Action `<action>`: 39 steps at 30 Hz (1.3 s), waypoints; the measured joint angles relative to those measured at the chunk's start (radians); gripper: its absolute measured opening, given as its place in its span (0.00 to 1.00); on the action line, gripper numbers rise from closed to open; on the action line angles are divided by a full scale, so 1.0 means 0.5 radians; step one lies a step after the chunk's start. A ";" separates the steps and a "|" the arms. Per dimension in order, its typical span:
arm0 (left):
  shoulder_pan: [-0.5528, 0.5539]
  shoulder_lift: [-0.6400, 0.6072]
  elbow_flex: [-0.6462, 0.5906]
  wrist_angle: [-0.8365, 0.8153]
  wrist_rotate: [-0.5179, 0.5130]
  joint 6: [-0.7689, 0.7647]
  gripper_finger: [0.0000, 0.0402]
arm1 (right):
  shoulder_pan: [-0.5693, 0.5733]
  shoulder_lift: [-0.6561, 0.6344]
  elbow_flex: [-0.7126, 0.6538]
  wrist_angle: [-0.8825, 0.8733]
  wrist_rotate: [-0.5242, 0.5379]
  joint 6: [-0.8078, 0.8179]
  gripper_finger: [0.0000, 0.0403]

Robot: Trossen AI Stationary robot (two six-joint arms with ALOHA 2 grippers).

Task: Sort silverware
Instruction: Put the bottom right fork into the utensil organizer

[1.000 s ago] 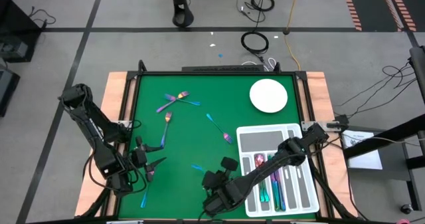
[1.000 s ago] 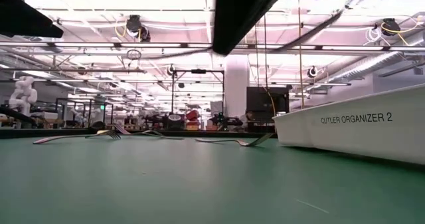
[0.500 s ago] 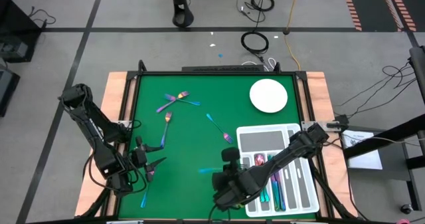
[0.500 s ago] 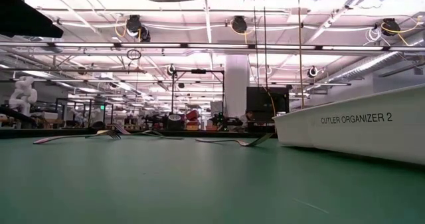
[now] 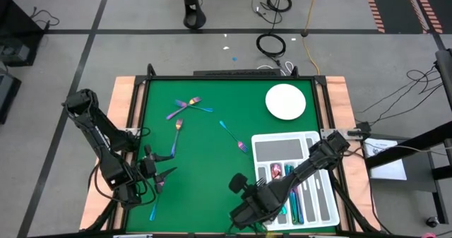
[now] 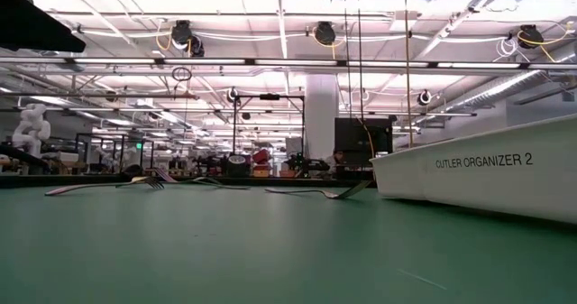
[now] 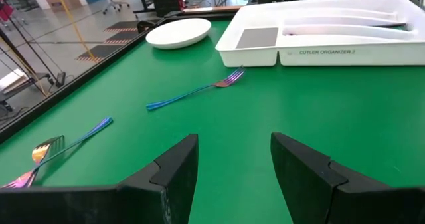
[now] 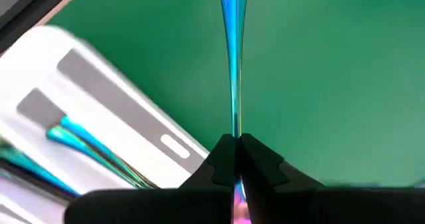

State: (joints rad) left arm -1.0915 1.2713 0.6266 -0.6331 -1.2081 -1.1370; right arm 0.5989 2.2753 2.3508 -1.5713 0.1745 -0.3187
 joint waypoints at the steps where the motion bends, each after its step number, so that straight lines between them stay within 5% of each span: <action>1: 0.000 0.000 0.000 -0.001 0.001 0.000 0.48 | 0.006 0.000 0.000 0.000 -0.004 -0.046 0.00; 8: 0.000 0.000 0.000 0.001 0.004 0.000 0.48 | -0.004 -0.063 -0.002 0.000 -0.253 -0.081 0.00; 16: 0.001 0.000 0.000 0.028 0.004 -0.004 0.48 | 0.059 -0.433 -0.204 0.005 0.000 -0.006 0.00; 21: 0.009 0.000 0.000 0.073 0.004 -0.014 0.48 | 0.109 -0.721 -0.611 0.078 0.109 -0.014 0.00; 27: 0.010 0.000 0.000 0.160 -0.009 -0.012 0.48 | 0.113 -1.197 -1.481 0.638 0.037 -0.192 0.00; 32: 0.059 0.000 0.000 0.200 -0.177 -0.018 0.48 | 0.045 -1.571 -2.017 0.996 -0.101 -0.539 0.00; 39: 0.224 0.000 0.000 0.394 -0.209 -0.018 0.48 | -0.040 -1.724 -2.358 1.266 -0.474 -1.099 0.00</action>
State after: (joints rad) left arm -0.9793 1.2712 0.6266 -0.4360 -1.3125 -1.1461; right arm 0.5787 1.4132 1.1717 -0.9382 -0.0626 -0.8682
